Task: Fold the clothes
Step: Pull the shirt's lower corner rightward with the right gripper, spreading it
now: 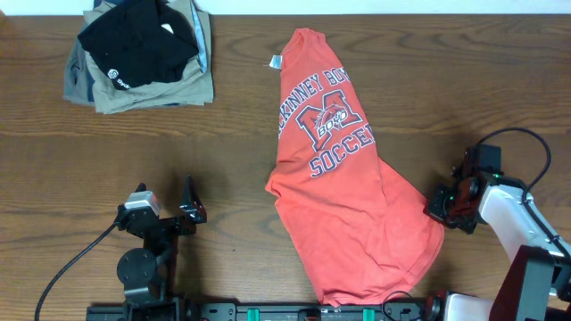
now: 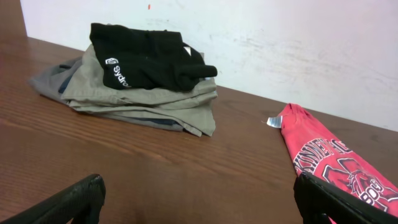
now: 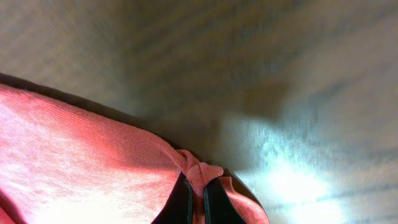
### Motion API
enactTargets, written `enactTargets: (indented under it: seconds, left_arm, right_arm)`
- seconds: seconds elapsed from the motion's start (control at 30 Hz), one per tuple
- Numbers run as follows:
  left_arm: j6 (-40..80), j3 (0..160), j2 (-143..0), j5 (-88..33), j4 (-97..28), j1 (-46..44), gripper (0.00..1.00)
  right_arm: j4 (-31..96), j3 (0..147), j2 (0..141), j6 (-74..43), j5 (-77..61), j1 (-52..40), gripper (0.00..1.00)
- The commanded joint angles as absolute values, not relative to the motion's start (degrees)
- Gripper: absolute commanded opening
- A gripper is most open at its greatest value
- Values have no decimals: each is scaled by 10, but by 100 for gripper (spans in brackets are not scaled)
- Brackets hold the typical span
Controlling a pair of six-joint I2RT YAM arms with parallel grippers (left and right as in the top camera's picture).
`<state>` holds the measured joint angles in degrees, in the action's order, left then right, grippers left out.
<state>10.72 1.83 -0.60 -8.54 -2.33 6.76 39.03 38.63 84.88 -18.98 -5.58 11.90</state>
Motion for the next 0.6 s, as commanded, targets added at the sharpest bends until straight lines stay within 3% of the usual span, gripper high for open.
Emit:
enactTargets:
  seconds: [0.0, 0.4, 0.47, 0.5, 0.53, 0.57]
  left_arm:
    - [110, 2, -2, -83, -31, 70, 98]
    - [110, 2, -2, -83, -31, 70, 98]
    - [110, 2, -2, -83, -31, 70, 98]
    - [110, 2, -2, -83, -31, 70, 98]
    - [110, 2, -2, -83, -31, 70, 98]
    - [110, 2, -2, -83, -31, 70, 98]
  right_arm:
    - [379, 436, 854, -192, -58, 123, 1]
    - [353, 789, 890, -185, -28, 170, 2]
    - [379, 860, 914, -186, -28, 177, 14]
    - [394, 889, 925, -185, -28, 179, 60]
    - [407, 915, 936, -182, -28, 180, 99]
    - [425, 942, 950, -181, -28, 180, 99]
